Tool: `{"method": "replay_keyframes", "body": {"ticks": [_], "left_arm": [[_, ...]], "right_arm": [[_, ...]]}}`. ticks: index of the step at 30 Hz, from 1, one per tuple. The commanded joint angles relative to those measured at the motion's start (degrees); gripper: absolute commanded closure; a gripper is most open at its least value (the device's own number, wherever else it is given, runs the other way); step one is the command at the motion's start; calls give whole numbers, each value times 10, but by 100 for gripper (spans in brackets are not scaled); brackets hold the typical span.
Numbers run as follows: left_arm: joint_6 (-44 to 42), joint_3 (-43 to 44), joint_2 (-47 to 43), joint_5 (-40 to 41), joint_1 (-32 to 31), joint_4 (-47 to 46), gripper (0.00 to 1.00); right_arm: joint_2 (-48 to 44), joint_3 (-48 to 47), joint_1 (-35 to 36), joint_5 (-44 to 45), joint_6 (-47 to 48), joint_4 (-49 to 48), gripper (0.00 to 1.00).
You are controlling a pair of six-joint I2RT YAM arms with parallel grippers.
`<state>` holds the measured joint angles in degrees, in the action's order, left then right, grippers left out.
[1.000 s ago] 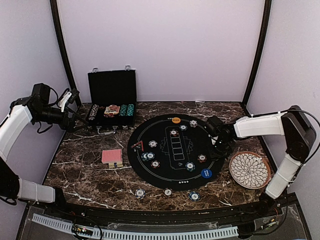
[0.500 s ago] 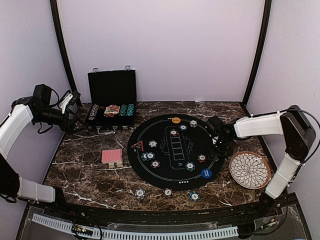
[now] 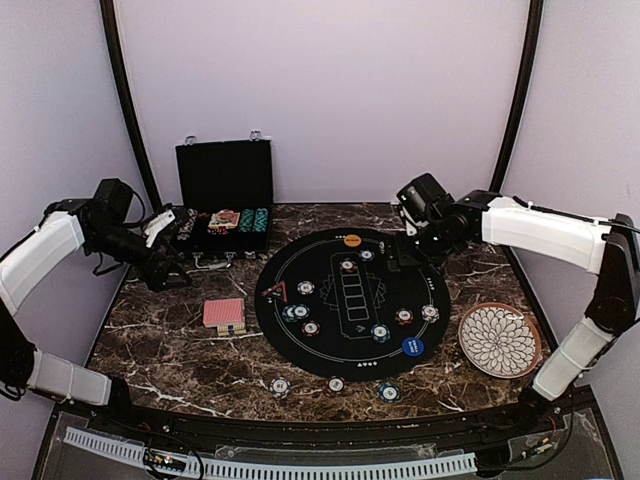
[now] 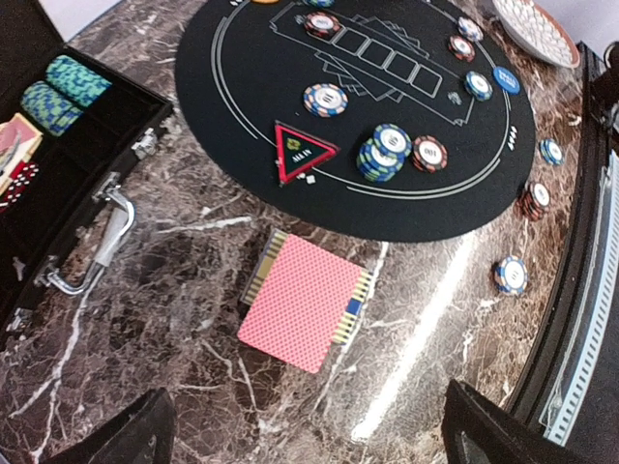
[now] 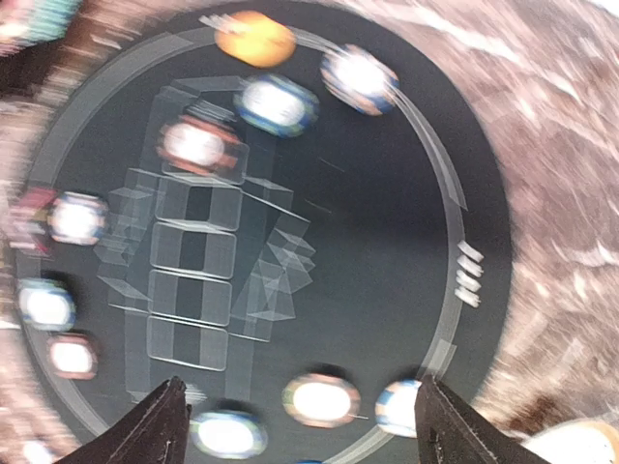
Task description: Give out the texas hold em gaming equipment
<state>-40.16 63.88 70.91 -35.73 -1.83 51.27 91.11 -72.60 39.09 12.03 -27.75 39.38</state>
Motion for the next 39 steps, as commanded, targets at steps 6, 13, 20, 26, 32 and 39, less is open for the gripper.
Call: {"method": "replay_keyframes", "body": {"ticks": [6, 13, 20, 26, 32, 39], "left_arm": [[-57, -43, 46, 81, -76, -34, 1], [-136, -62, 75, 117, -95, -56, 1], [-216, -72, 104, 117, -113, -76, 1], [-256, -88, 117, 129, -124, -96, 1], [-264, -94, 135, 142, -132, -124, 1], [-267, -100, 152, 152, -143, -138, 1]], "right_arm": [[60, -115, 93, -146, -68, -86, 14], [135, -180, 132, -207, -95, -140, 12], [158, -173, 153, -234, -120, -194, 10], [158, -152, 156, -243, -134, -221, 8], [150, -135, 158, -239, -138, -226, 6], [147, -132, 158, -237, -139, -222, 1]]}}
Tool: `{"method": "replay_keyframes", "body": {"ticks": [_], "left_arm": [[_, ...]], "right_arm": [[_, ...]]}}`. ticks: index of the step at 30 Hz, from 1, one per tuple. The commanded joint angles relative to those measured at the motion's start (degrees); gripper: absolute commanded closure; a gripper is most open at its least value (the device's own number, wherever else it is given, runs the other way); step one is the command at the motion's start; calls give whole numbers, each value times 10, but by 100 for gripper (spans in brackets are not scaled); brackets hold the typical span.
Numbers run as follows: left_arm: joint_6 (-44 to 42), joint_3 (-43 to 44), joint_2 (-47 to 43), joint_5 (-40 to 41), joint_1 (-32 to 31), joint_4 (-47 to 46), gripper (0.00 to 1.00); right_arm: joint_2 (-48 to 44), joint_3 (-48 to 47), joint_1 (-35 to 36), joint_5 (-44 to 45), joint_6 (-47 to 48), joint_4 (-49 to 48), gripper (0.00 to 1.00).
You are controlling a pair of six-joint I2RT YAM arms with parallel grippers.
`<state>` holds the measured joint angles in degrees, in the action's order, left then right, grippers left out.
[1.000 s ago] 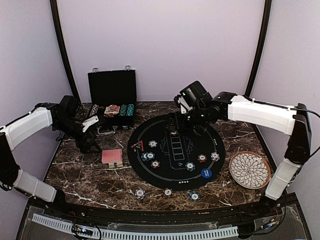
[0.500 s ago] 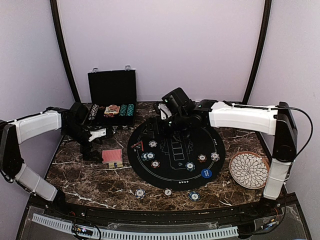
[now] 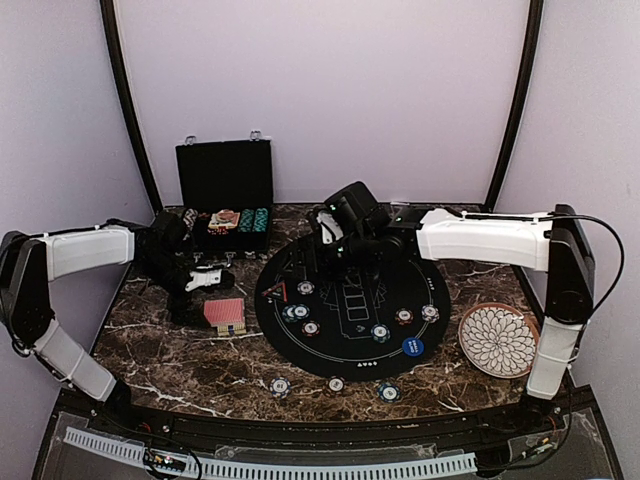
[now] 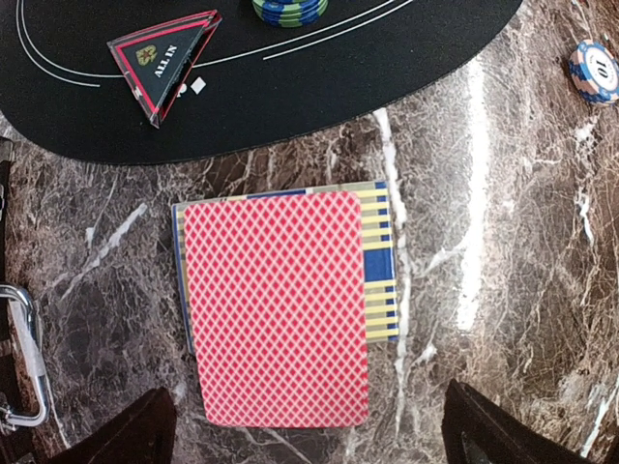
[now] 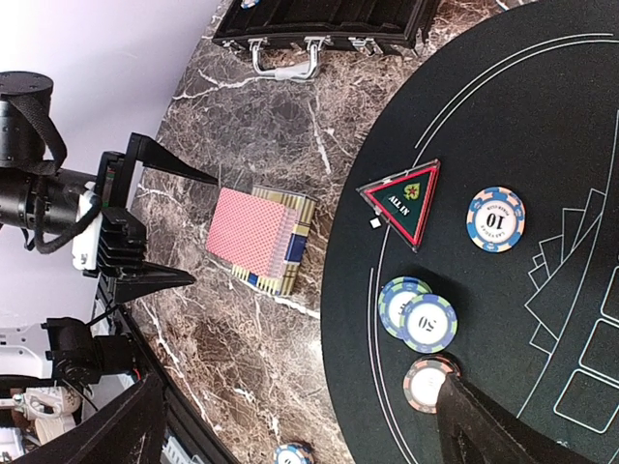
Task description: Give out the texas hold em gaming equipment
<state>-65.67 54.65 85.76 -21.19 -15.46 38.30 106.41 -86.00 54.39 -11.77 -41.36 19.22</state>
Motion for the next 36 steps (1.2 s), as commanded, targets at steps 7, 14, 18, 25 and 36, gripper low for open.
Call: {"method": "replay_keyframes", "body": {"ticks": [7, 14, 18, 25, 36], "left_arm": [[-11, -7, 20, 18, -11, -22, 1], [-2, -14, 37, 42, -18, -47, 1], [2, -16, 42, 50, -18, -62, 1], [7, -20, 49, 62, -22, -69, 1], [16, -30, 63, 79, -24, -97, 1]], "right_arm": [[-8, 1, 6, 3, -1, -16, 1], [-9, 5, 6, 5, -3, -13, 1], [-10, 8, 7, 4, -2, -12, 2], [-10, 9, 8, 3, -1, -10, 1], [-14, 15, 9, 3, -1, -8, 1]]}}
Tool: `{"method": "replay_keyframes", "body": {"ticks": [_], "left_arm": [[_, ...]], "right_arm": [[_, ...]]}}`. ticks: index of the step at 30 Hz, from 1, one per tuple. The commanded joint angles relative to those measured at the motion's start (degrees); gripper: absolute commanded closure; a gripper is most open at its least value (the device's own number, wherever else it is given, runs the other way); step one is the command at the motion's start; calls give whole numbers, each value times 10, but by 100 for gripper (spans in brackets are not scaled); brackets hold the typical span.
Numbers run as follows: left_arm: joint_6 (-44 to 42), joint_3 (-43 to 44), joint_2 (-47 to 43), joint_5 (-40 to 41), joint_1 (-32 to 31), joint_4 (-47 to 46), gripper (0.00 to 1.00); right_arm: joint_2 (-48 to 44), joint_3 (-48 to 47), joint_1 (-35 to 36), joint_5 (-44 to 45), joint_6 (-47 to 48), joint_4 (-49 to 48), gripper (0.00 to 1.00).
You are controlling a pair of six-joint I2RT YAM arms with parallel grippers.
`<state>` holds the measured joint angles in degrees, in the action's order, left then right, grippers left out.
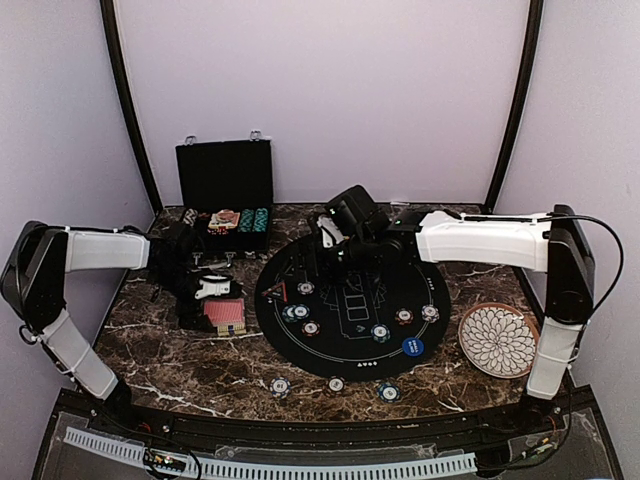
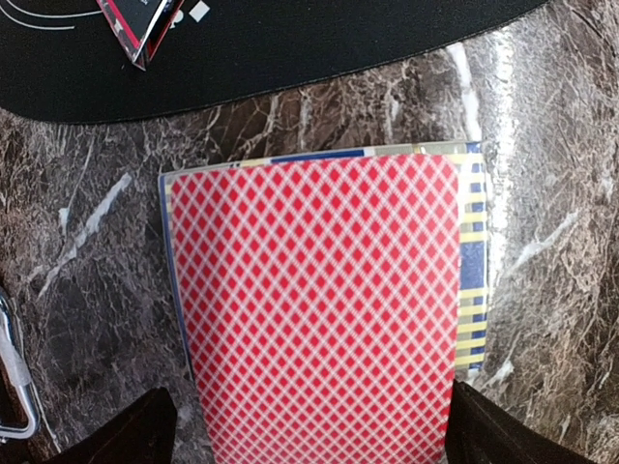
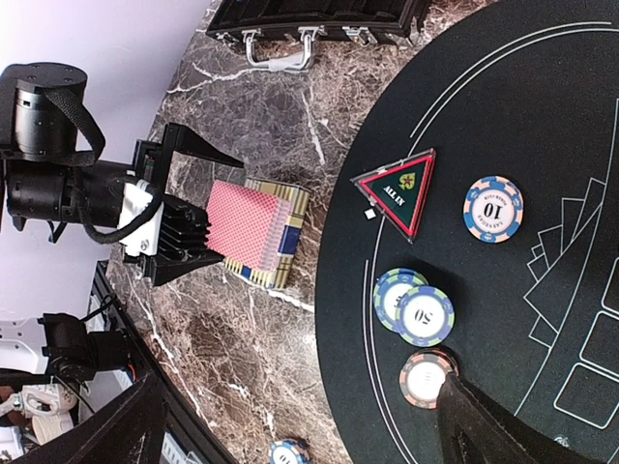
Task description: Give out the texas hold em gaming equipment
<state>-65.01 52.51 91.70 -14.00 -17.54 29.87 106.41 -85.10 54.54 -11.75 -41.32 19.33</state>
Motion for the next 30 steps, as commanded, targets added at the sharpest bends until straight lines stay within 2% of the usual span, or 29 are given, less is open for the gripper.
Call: {"method": "replay_keyframes", "body": {"ticks": [1, 30], "left_arm": [[11, -8, 5, 8, -3, -15, 1], [-13, -10, 33, 14, -4, -15, 1]], "right_arm": [[-14, 6, 7, 3, -1, -8, 1], [-20, 18, 7, 3, -2, -5, 2]]}}
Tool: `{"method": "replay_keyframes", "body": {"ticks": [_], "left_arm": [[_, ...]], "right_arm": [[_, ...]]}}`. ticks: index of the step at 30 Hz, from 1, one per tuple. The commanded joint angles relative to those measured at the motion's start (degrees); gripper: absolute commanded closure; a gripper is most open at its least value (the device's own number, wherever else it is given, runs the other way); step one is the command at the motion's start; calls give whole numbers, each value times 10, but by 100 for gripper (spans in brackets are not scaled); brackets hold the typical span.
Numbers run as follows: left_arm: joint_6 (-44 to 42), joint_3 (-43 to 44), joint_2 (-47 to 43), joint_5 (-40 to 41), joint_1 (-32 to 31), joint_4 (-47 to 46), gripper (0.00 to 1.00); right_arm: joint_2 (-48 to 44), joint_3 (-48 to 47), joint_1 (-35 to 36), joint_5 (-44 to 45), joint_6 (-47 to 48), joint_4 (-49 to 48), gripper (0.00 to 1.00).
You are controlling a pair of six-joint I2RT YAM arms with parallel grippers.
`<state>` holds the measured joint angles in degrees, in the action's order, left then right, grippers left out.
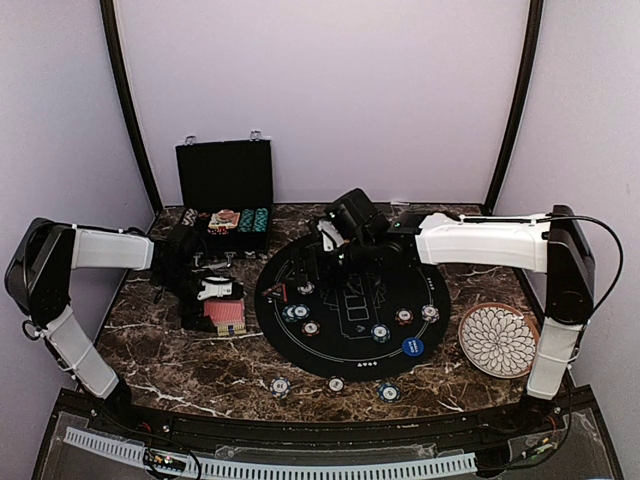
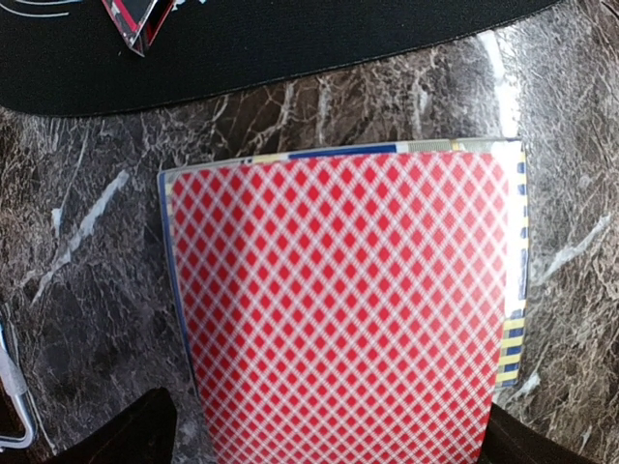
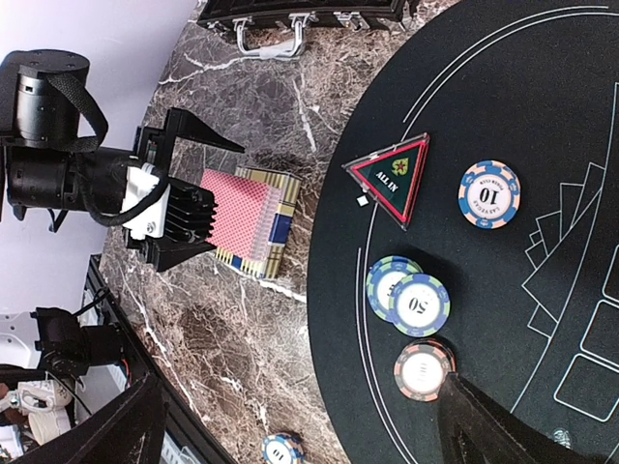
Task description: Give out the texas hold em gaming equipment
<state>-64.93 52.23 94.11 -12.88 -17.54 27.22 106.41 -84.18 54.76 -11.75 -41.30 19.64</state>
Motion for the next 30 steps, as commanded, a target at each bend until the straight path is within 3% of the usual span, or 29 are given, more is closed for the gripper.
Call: {"method": "replay_keyframes", "body": {"ticks": [1, 17, 30], "left_arm": [[-14, -7, 9, 4, -4, 12, 1], [10, -14, 14, 25, -4, 2, 13], [19, -42, -10, 31, -4, -35, 32]], "right_arm": [[-20, 9, 5, 3, -1, -8, 2], [-22, 9, 5, -1, 0, -9, 2], [-22, 13, 5, -4, 0, -13, 3]]}}
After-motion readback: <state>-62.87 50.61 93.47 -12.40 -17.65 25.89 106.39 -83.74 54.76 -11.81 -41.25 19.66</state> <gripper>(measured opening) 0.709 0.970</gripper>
